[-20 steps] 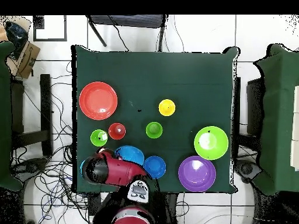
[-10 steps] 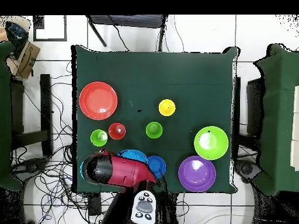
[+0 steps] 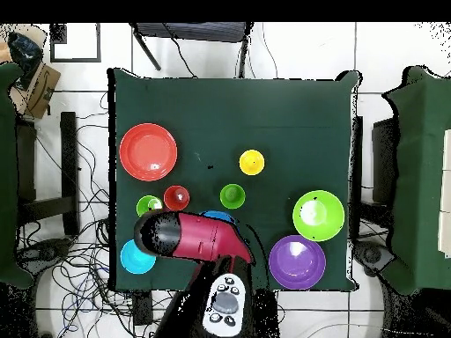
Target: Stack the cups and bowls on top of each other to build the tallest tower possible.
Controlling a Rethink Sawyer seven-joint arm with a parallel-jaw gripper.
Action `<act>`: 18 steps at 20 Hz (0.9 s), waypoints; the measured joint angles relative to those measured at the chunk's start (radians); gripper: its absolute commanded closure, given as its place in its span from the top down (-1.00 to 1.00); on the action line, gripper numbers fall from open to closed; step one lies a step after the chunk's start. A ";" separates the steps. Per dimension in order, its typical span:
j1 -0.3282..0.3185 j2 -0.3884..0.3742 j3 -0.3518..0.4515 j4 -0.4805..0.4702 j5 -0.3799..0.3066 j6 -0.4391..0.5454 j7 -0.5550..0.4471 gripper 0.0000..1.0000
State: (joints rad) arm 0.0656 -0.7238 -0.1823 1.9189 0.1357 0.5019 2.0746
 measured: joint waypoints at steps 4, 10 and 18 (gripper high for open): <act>-0.004 0.038 -0.013 -0.079 -0.020 0.000 0.000 -1.00; -0.007 0.082 -0.023 -0.187 -0.054 0.016 0.000 -1.00; -0.006 0.115 -0.024 -0.351 -0.107 0.183 0.000 -1.00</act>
State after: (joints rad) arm 0.0600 -0.6088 -0.2066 1.5678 0.0290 0.6848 2.0746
